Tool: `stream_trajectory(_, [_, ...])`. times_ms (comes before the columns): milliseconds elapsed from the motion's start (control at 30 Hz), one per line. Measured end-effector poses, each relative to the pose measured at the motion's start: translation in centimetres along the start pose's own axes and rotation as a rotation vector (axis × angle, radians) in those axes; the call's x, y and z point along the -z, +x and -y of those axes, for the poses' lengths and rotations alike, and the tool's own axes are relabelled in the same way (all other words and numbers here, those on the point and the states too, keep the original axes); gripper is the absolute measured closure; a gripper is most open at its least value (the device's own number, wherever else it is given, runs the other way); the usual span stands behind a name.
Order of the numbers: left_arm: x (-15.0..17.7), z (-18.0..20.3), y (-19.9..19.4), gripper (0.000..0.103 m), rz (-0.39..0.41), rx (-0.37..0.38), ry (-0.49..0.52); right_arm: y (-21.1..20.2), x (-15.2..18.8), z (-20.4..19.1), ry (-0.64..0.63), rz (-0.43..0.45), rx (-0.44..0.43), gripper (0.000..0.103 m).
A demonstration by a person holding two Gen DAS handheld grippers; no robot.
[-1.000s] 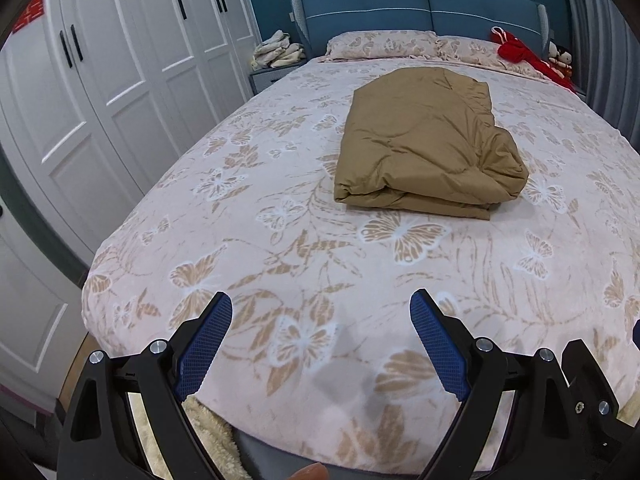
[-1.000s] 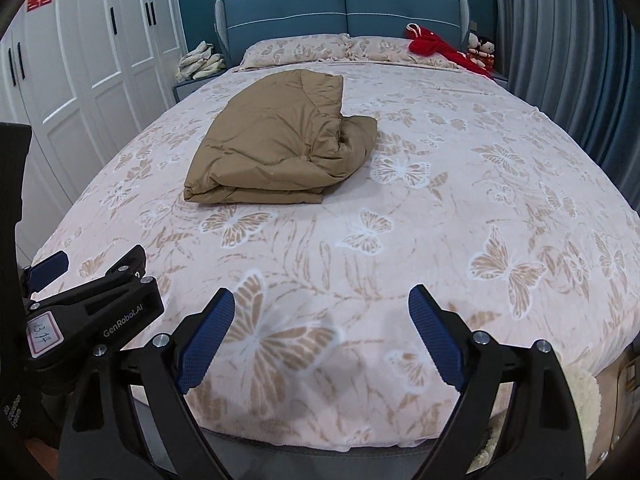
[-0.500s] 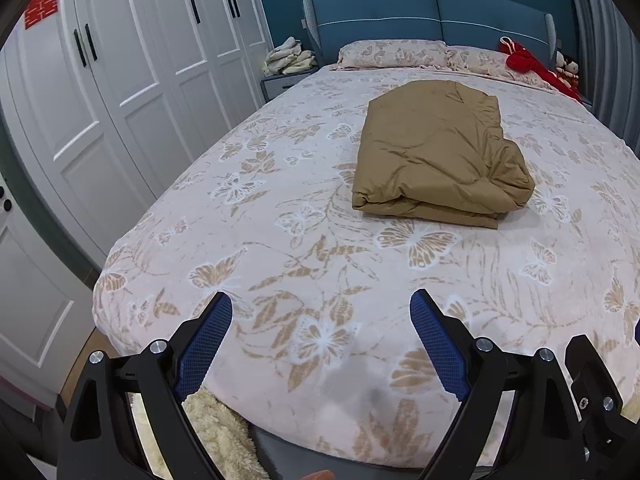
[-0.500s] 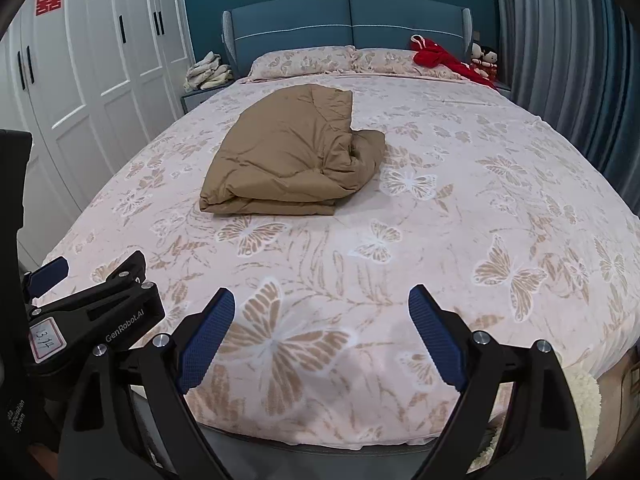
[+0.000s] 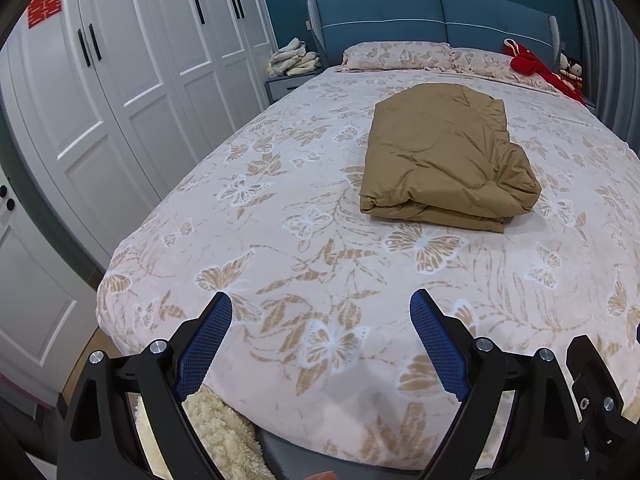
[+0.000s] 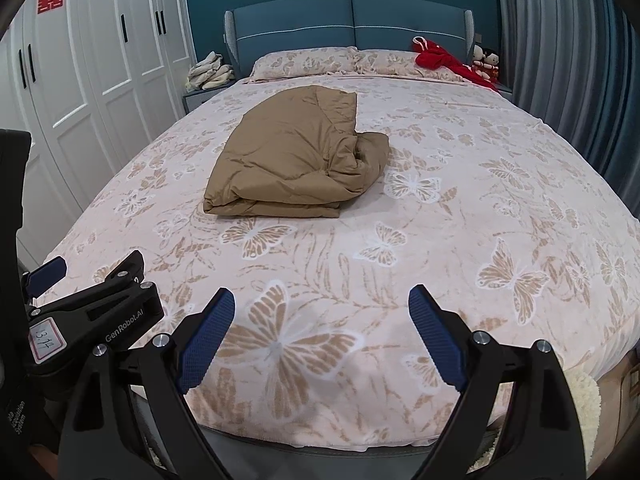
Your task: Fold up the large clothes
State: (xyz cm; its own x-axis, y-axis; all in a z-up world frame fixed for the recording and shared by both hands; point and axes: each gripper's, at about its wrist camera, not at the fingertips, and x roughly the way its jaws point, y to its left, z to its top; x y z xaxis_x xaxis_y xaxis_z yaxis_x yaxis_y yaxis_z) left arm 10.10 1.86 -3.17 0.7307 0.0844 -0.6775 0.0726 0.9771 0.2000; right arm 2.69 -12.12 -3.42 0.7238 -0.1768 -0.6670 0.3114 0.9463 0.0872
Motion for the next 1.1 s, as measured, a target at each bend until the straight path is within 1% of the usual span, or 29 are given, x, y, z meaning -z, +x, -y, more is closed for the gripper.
stream_trajectory(1100, [0.07, -0.27, -0.40, 0.014, 0.006, -0.008, -0.010, -0.04, -0.03, 0.23, 0.000, 0.002, -0.001, 0.017])
